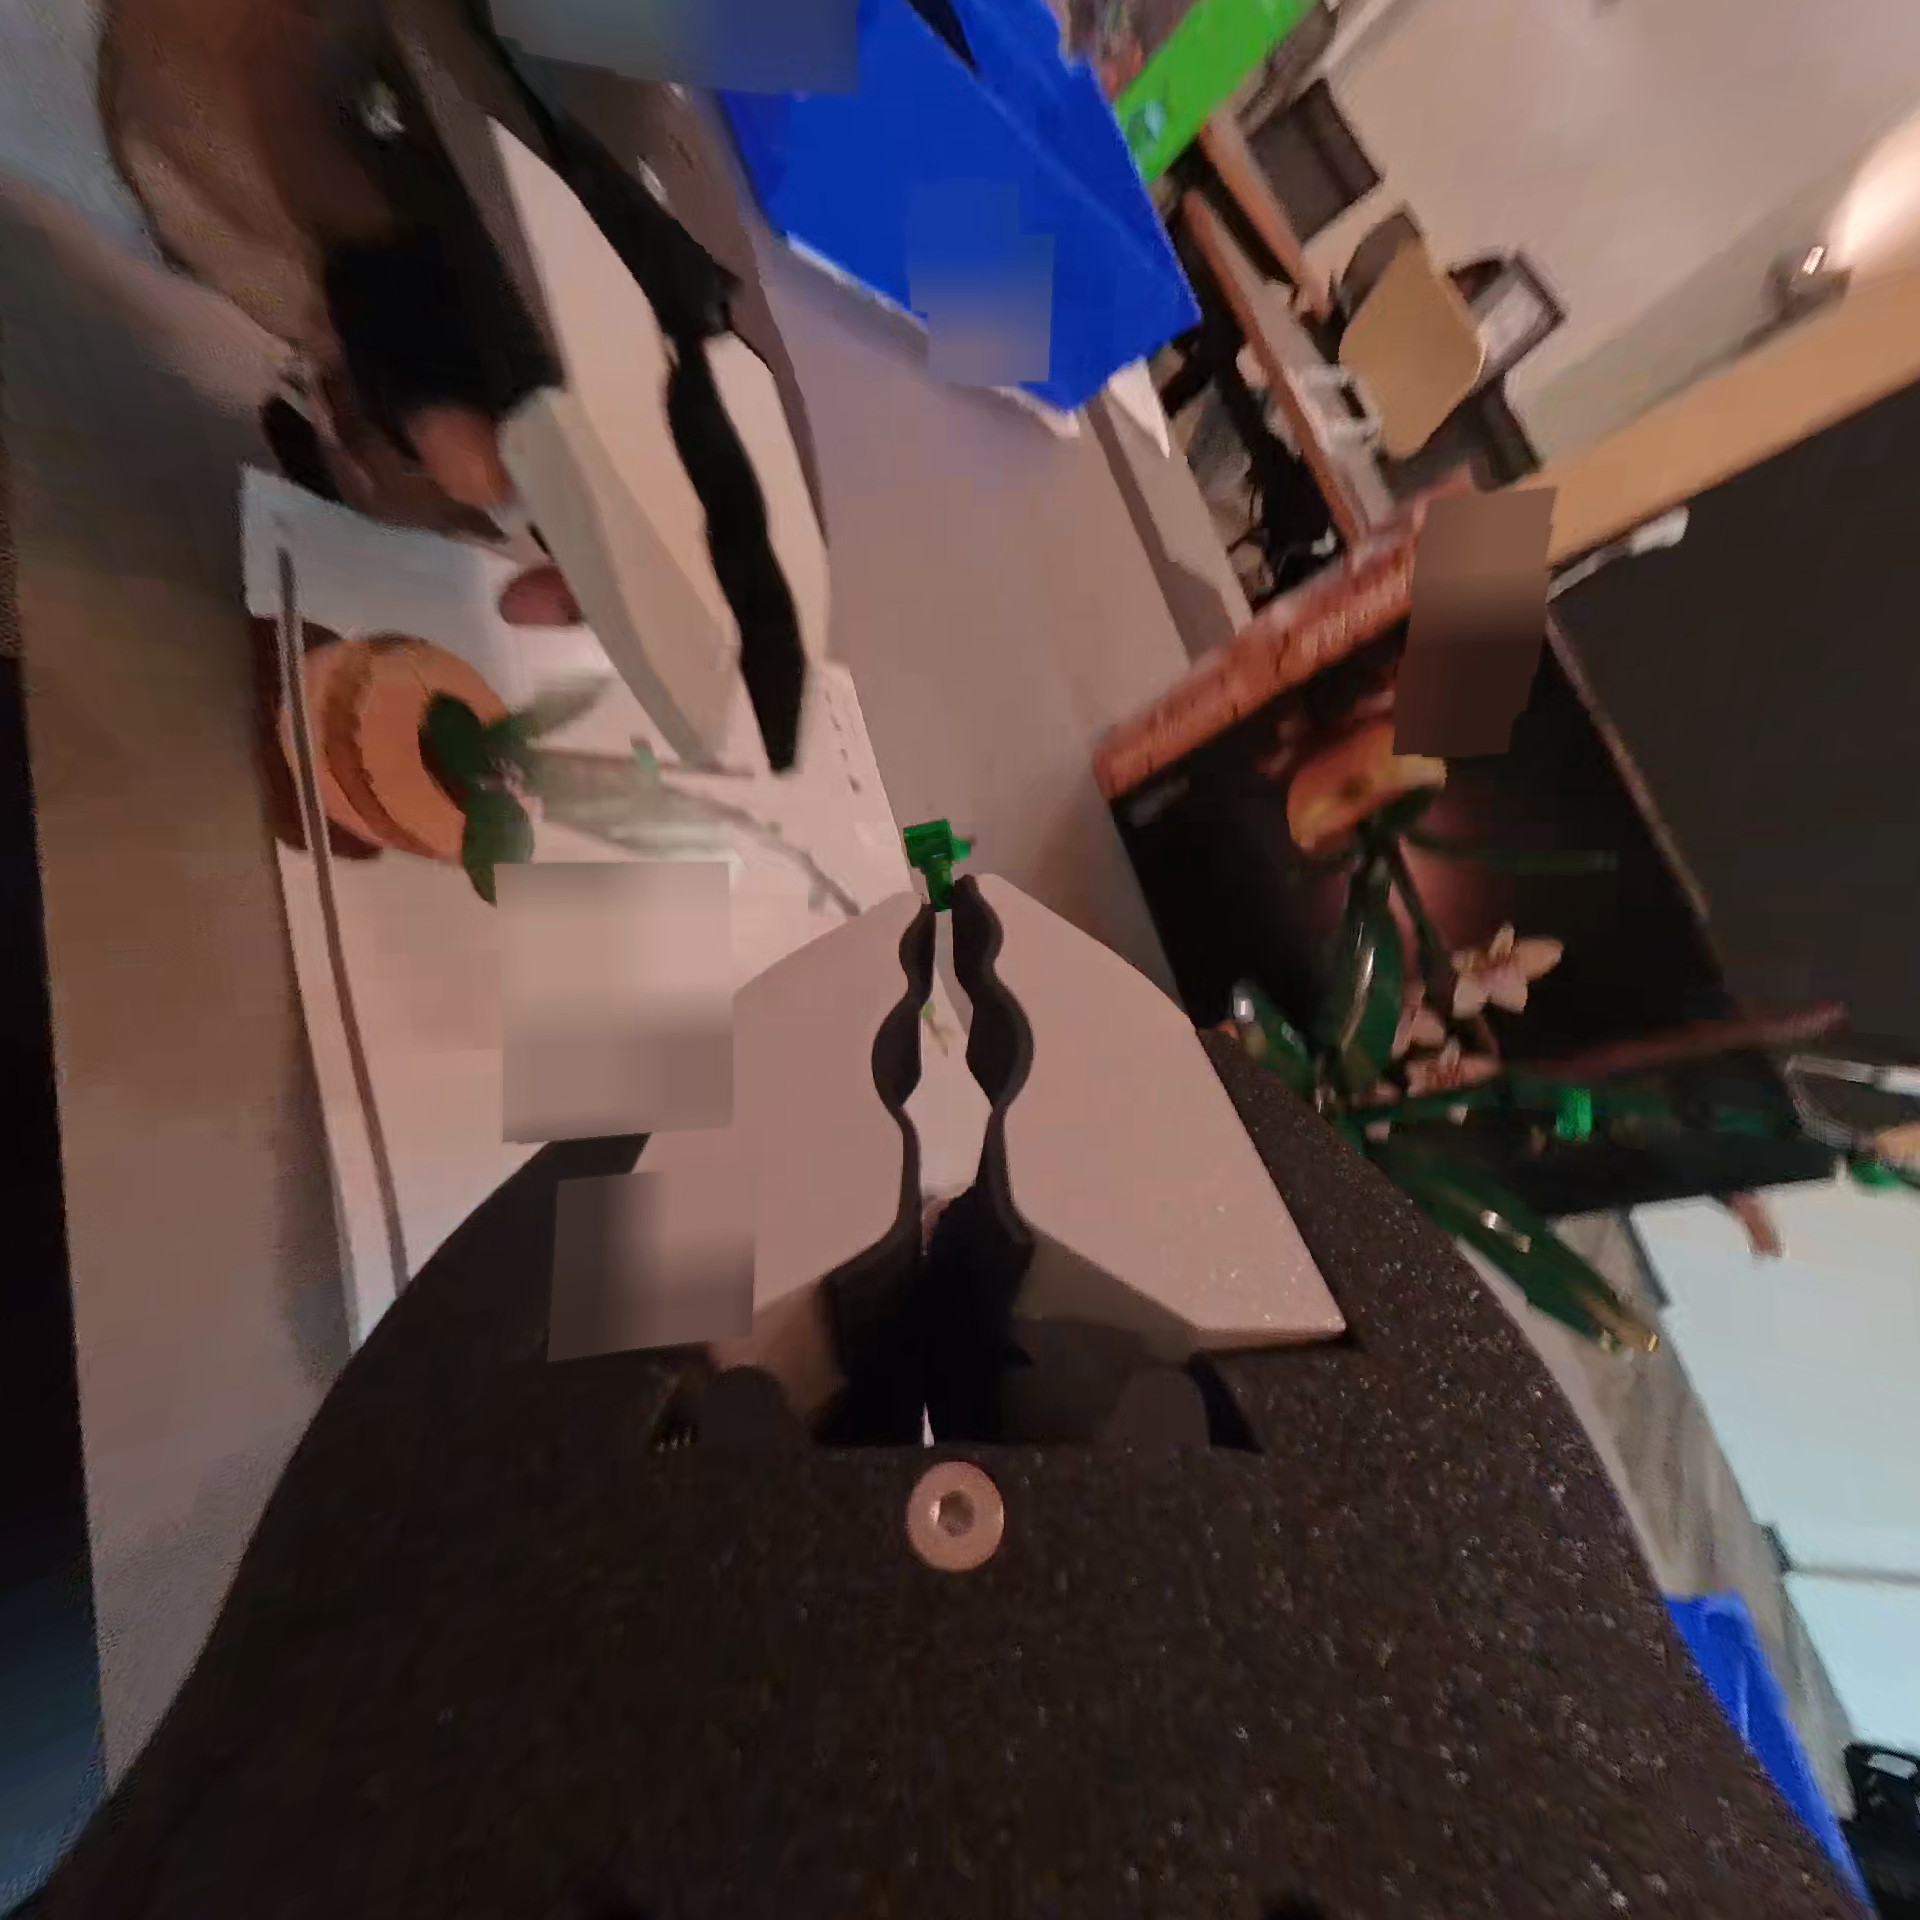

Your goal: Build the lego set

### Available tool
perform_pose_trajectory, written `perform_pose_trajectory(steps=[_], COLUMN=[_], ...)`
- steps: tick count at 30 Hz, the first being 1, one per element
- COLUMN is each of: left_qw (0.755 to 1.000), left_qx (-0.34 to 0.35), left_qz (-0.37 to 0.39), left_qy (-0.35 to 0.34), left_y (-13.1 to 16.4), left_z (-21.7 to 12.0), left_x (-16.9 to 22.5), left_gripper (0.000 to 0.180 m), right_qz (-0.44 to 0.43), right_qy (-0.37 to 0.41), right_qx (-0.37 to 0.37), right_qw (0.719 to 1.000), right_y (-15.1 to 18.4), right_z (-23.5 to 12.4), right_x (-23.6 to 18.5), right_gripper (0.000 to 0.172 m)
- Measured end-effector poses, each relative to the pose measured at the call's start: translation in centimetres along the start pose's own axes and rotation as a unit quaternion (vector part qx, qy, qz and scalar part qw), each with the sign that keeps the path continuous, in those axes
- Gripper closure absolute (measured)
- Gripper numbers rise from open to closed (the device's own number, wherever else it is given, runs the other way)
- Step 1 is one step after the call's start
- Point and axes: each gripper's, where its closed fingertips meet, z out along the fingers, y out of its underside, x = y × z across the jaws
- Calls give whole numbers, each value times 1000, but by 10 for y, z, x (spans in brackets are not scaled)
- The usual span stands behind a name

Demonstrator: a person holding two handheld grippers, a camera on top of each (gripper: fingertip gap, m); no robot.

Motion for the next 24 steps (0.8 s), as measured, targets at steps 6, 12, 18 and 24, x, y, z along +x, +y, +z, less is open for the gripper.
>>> perform_pose_trajectory(steps=[6,12,18,24], left_qw=[997,998,998,998], left_qx=[65,40,35,40], left_qz=[32,42,43,29], left_qy=[0,13,17,28], left_y=[-22,-14,-12,-11], left_z=[-11,-8,-8,-9], left_x=[5,8,7,6], left_gripper=[162,169,172,168], right_qz=[-77,-116,-139,-150], right_qy=[8,31,42,48], right_qx=[15,17,19,17], right_qw=[997,993,989,987], right_y=[-27,-35,-35,-33], right_z=[17,21,22,24], right_x=[-18,-25,-30,-33], right_gripper=[169,169,169,169])
